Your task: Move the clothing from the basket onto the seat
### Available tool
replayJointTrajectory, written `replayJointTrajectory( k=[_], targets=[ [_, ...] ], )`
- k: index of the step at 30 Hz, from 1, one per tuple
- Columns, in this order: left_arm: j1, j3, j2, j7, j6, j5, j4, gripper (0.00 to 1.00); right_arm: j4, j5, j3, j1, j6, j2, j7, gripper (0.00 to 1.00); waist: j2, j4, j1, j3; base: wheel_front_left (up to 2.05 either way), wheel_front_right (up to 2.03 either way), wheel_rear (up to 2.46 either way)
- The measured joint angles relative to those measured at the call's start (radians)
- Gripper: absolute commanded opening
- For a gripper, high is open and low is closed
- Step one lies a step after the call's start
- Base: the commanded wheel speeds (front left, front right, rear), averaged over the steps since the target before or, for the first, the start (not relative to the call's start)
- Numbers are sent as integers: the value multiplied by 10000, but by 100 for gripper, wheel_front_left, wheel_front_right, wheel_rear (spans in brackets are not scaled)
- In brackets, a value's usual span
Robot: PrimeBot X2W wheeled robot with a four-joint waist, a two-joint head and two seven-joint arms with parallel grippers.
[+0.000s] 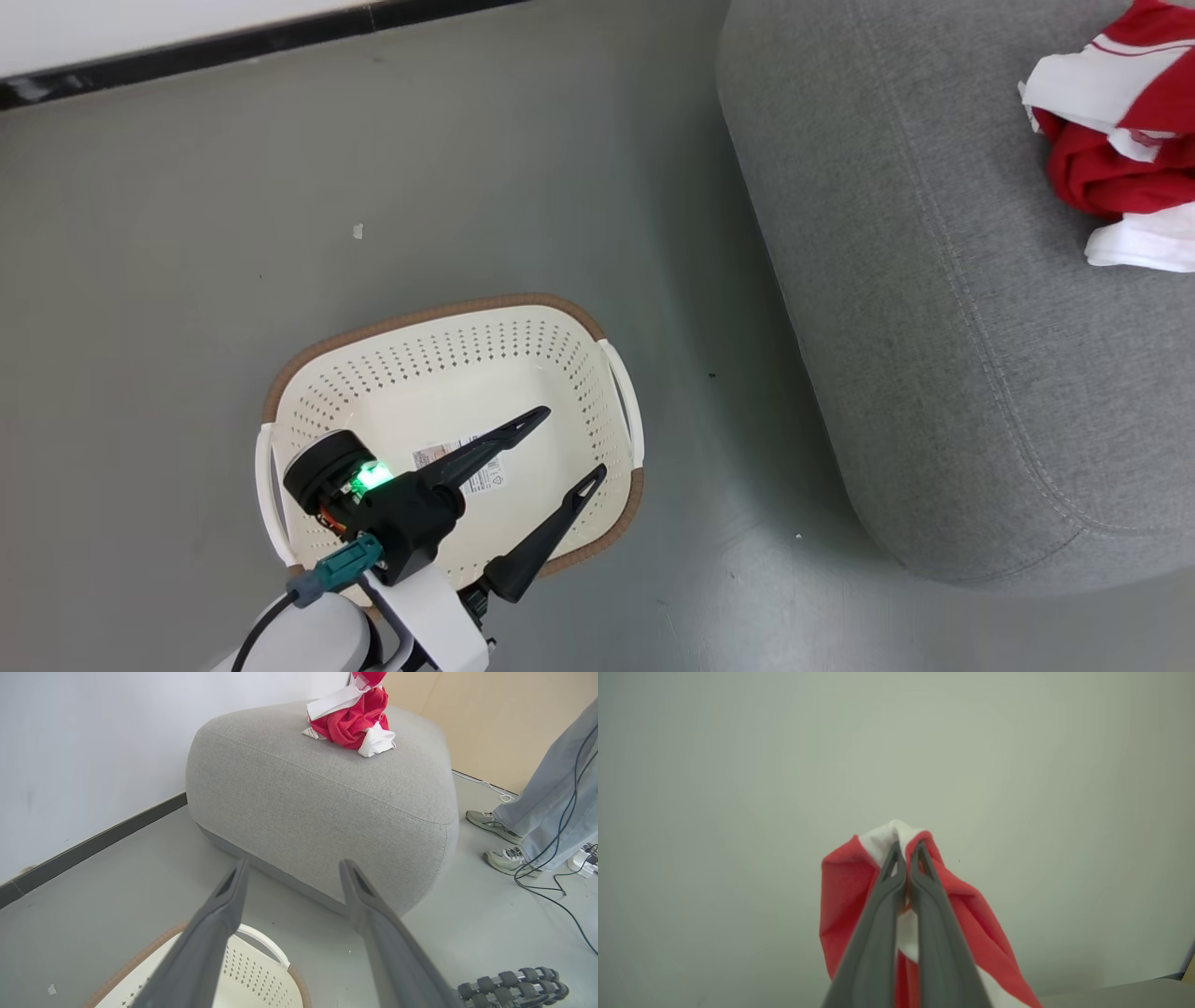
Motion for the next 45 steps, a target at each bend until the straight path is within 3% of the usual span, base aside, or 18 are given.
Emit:
replayJointTrajectory(
  k=[17,29,45],
  targets=[
    [-376,267,347,0,2,58,-311,100,1931,-4,-646,1479,0,316,0,0,0,78,0,920,0,0,0],
    [-600,374,596,-15,2,73,-385,100,2608,-305,-625,2210,2,970,0,0,0,-166,0,1156,0,0,0],
    [-960,-10,466,-238,2,73,-861,100,3825,-257,-660,2625,2,1233,2,0,0,-224,0,1078,0,0,0]
  ],
)
